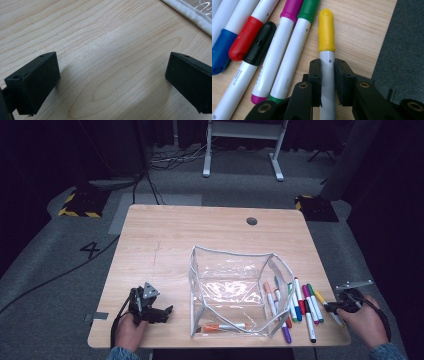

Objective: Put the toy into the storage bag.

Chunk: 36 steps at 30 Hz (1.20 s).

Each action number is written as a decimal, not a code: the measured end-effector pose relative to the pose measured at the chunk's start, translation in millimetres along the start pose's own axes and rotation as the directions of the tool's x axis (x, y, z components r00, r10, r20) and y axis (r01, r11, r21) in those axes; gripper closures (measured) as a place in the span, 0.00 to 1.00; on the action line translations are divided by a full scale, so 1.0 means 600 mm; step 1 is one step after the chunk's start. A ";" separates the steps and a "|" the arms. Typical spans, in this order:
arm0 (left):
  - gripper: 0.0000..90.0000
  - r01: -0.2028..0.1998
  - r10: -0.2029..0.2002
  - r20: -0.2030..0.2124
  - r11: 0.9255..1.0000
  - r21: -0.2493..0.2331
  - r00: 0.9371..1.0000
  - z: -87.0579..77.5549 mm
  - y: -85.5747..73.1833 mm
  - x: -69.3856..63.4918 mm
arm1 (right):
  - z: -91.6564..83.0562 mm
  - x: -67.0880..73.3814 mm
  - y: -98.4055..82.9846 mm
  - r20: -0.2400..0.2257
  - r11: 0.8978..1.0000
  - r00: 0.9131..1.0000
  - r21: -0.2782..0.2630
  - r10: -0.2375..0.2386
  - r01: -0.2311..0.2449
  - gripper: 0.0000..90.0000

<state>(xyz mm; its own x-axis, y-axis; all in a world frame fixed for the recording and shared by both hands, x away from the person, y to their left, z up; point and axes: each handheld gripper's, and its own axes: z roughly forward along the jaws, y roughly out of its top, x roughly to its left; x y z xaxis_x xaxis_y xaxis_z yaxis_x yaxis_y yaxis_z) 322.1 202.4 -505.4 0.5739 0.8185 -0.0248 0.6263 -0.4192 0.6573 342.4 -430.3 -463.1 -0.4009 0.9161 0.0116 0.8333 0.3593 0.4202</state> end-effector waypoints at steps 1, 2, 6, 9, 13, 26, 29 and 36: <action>0.00 -0.001 0.001 -0.001 1.000 0.001 1.000 0.000 0.000 0.000 | -0.001 -0.001 0.000 -0.003 1.000 1.000 0.002 0.009 -0.009 0.85; 0.00 0.000 0.000 -0.001 1.000 0.001 1.000 0.000 0.000 0.000 | -0.002 -0.002 0.000 -0.006 1.000 1.000 0.003 0.014 -0.014 0.85; 0.00 0.002 -0.002 0.000 1.000 0.001 1.000 0.000 0.000 0.000 | -0.018 -0.005 0.003 -0.022 0.999 1.000 -0.027 0.022 -0.022 0.85; 0.00 -0.001 0.001 -0.001 1.000 0.001 1.000 0.000 0.000 0.000 | -0.037 -0.002 0.008 -0.032 0.998 0.999 -0.060 0.016 -0.018 0.85; 0.00 0.000 0.000 -0.001 1.000 0.001 1.000 0.000 0.000 0.000 | -0.067 0.007 0.017 -0.048 0.995 0.999 -0.104 0.003 -0.008 0.86; 0.00 -0.001 0.001 -0.002 1.000 0.000 1.000 0.000 0.000 0.000 | -0.164 0.053 0.058 -0.109 0.970 0.988 -0.227 -0.113 0.086 0.86; 0.00 0.001 -0.001 -0.001 1.000 0.001 1.000 0.000 0.000 0.000 | -0.181 0.066 0.068 -0.126 0.965 0.983 -0.242 -0.136 0.102 0.86; 0.00 0.005 -0.005 -0.002 1.000 0.001 1.000 0.000 0.000 -0.001 | -0.218 0.103 0.095 -0.168 0.943 0.962 -0.292 -0.216 0.161 0.86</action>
<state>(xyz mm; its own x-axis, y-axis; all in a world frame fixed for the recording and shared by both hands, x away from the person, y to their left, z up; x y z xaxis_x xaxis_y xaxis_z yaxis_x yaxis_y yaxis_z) 321.7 202.1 -505.4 0.5702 0.8211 -0.0266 0.6293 -0.4158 0.6566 315.0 -376.3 -320.0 -0.6295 0.7735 0.0731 0.6103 0.4340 0.6627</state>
